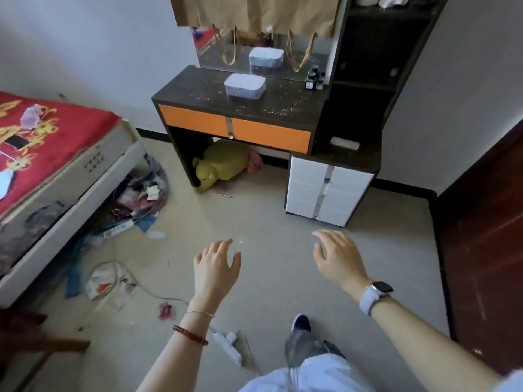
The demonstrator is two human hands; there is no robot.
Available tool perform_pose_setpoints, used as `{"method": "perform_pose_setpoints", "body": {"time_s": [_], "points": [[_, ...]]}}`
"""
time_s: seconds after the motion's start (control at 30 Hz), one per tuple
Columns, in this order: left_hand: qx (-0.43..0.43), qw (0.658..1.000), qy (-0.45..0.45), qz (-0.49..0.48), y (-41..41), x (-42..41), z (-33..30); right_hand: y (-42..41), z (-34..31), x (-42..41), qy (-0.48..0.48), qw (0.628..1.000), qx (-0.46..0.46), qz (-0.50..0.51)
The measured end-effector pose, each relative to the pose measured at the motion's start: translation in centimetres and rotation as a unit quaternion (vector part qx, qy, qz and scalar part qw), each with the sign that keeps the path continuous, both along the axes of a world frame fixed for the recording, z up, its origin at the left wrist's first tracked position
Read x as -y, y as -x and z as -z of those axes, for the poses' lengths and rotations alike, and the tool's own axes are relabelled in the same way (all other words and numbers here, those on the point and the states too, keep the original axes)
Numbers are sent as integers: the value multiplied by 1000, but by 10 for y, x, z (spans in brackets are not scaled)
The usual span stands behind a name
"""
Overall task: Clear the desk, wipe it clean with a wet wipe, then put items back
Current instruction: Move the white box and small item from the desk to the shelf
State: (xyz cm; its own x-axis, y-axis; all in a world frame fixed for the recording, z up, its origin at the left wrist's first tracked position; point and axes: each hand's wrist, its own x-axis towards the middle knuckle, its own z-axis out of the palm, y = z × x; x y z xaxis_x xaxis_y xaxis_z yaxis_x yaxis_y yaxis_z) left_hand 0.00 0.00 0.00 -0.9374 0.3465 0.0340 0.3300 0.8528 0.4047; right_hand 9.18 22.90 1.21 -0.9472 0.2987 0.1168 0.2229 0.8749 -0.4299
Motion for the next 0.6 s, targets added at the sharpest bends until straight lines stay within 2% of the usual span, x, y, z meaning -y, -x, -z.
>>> {"method": "perform_pose_setpoints", "body": {"time_s": [0.1,0.17,0.4,0.6], "points": [[24,1000,-14,-12,17,-20,19,20,28,-13,38,999,14,23],[46,999,-6,-15,37,-39,25,39,41,-25,66,995,62,33],[125,991,35,23,143,-120,28,133,52,-90,114,984,127,53],[140,989,-34,-24,230,-169,16,225,48,-121,137,977,154,51]]}}
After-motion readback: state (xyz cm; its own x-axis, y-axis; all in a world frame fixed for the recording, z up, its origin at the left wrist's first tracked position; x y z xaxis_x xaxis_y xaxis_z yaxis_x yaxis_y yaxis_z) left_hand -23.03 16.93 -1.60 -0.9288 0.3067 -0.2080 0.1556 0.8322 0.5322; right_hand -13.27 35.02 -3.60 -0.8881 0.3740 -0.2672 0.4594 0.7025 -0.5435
